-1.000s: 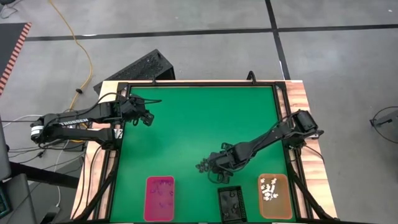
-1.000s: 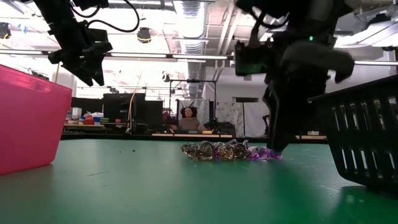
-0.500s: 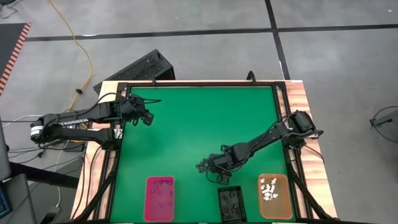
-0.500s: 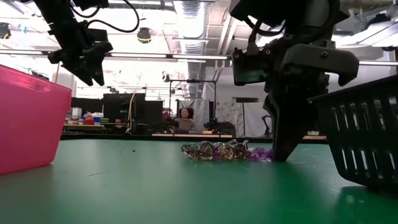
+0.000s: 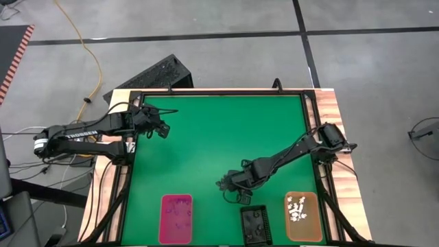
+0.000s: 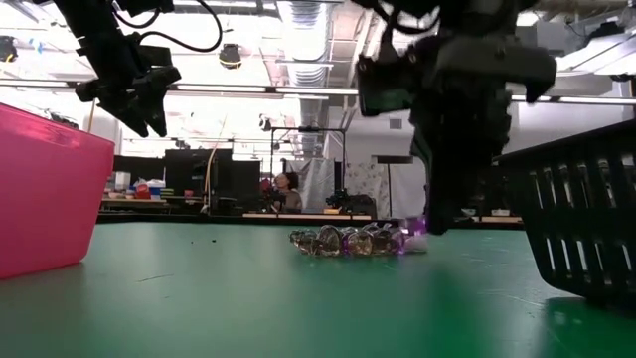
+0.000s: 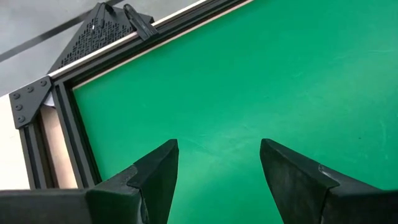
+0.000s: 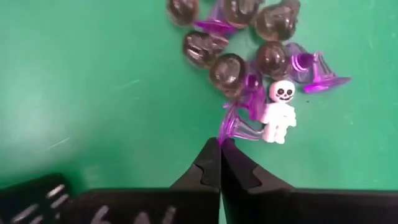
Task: Sort Halloween decoration
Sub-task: Put the violet witch hat toy into the red organizing bin
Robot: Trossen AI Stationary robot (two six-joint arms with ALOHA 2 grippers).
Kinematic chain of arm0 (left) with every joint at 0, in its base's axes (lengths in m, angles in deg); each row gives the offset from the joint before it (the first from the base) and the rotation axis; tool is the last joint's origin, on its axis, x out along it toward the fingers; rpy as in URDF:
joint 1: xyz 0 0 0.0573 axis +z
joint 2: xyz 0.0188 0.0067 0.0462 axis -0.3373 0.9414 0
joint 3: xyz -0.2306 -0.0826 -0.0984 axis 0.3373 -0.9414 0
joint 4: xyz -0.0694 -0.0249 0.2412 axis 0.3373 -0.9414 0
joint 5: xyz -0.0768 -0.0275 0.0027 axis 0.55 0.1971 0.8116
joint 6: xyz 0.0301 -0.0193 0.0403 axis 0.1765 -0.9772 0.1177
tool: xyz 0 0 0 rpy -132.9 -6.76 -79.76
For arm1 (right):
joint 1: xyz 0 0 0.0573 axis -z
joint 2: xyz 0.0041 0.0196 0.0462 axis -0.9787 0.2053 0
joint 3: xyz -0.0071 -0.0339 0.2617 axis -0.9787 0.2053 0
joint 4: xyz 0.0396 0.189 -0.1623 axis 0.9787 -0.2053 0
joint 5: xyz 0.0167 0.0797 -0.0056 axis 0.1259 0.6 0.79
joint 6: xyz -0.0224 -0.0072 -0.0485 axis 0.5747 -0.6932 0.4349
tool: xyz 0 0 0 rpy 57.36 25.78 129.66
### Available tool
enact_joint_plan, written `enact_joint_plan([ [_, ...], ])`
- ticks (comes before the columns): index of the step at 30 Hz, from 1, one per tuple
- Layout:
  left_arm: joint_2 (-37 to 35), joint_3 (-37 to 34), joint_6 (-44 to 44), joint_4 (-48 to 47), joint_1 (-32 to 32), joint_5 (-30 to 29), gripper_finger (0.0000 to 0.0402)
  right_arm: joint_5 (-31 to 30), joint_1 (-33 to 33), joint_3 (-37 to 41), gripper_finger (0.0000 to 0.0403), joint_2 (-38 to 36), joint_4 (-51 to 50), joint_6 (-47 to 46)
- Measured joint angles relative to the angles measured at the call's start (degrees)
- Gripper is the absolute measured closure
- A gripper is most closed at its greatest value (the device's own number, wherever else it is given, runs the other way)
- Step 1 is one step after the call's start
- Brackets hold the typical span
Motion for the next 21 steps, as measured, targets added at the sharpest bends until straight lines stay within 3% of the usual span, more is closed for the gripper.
enact_joint_plan([
  [7, 0.0, 0.0, 0.0, 0.0, 0.0, 0.1, 0.0183, -0.2, -0.9, -8.0, 0.0384, 0.0, -1.4, 2.2],
  [16, 0.0, 0.0, 0.0, -0.1, 0.0, 2.7, 0.0183, -0.2, -0.3, -11.5, 0.0384, 1.3, 19.1, 16.8],
  [21, 0.0, 0.0, -0.9, -0.1, 0.0, 3.2, 0.0183, 1.0, 0.8, -13.5, 0.0384, 4.2, 24.1, 20.2],
])
